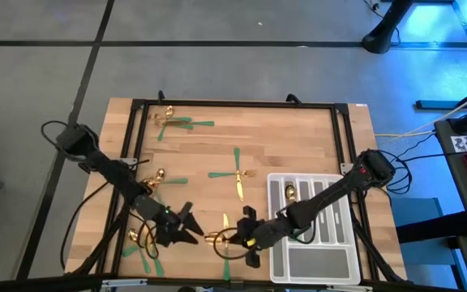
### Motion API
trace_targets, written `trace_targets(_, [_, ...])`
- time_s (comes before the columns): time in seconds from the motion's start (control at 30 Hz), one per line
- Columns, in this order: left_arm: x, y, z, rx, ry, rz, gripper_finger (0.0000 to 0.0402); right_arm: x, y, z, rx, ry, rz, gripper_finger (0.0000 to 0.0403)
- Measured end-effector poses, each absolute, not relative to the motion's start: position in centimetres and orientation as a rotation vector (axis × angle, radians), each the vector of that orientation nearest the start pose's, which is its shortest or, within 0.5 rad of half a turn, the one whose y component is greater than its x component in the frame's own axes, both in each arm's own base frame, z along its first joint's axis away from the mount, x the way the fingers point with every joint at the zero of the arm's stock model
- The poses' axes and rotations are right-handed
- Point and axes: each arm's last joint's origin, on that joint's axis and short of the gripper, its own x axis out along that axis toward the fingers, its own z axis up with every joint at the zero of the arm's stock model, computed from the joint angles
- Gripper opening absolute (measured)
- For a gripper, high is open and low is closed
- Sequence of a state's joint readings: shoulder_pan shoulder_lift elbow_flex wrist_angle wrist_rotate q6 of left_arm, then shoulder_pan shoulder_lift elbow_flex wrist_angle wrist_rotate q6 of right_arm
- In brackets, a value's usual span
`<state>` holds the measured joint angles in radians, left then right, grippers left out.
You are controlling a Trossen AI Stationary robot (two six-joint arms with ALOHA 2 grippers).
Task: Sort silverware
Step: Put the bottom right green spoon into the silverware rack
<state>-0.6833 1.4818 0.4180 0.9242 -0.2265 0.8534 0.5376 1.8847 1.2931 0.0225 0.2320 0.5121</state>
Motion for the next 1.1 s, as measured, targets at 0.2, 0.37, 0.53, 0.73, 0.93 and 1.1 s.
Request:
trace_targets(0.2, [23.1, -17.9, 16.5, 0.958, -0.145, -0.416, 0.0212, 36.4, 20.1, 20.4, 0.327, 0.458, 0.207, 0.0015])
trace_targets(0.37, [24.2, -18.9, 16.8, 0.961, -0.077, -0.195, 0.0212, 36.0, 19.1, 19.1, 0.367, 0.375, 0.201, 0.0015])
trace_targets(0.53, [24.5, -19.0, 17.2, 0.936, -0.066, -0.135, 0.02, 35.6, 18.9, 18.7, 0.395, 0.332, 0.229, 0.0015])
trace_targets(0.73, [24.6, -18.8, 17.2, 0.871, -0.054, -0.123, 0.0135, 35.6, 19.0, 18.8, 0.403, 0.327, 0.241, 0.0016])
trace_targets(0.93, [24.5, -19.0, 17.2, 0.853, -0.068, -0.148, 0.0065, 35.6, 19.1, 18.8, 0.428, 0.342, 0.267, 0.0016])
trace_targets(1.1, [24.3, -19.3, 17.3, 0.806, -0.087, -0.18, 0.0011, 35.6, 19.1, 18.7, 0.434, 0.347, 0.269, 0.0016])
